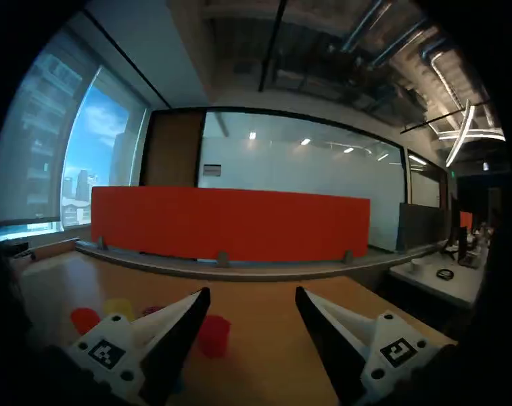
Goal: Pour water
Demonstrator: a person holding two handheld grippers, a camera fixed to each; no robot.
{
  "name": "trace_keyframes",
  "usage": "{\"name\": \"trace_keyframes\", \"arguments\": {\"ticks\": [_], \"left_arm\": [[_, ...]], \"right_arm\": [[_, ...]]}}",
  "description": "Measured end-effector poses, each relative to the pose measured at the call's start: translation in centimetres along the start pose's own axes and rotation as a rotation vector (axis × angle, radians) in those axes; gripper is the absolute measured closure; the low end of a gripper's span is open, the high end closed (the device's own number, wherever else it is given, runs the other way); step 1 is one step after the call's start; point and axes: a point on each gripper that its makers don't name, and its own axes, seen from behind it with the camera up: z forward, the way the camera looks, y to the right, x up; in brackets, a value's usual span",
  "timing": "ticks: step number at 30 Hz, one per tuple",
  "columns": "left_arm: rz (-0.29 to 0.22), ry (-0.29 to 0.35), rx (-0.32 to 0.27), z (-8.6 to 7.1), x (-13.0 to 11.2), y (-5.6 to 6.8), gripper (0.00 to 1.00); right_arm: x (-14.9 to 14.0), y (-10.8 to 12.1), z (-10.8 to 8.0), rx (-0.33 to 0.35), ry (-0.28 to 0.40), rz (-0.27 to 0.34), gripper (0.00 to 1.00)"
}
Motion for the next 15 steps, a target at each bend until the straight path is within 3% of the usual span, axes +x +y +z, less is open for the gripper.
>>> {"name": "trace_keyframes", "arguments": {"ticks": [15], "left_arm": [[-0.025, -0.002, 0.015, -0.5, -2.9, -1.2, 0.15]], "right_arm": [[-0.6, 1.0, -0.1, -0.040, -0.034, 0.003, 0.02]]}}
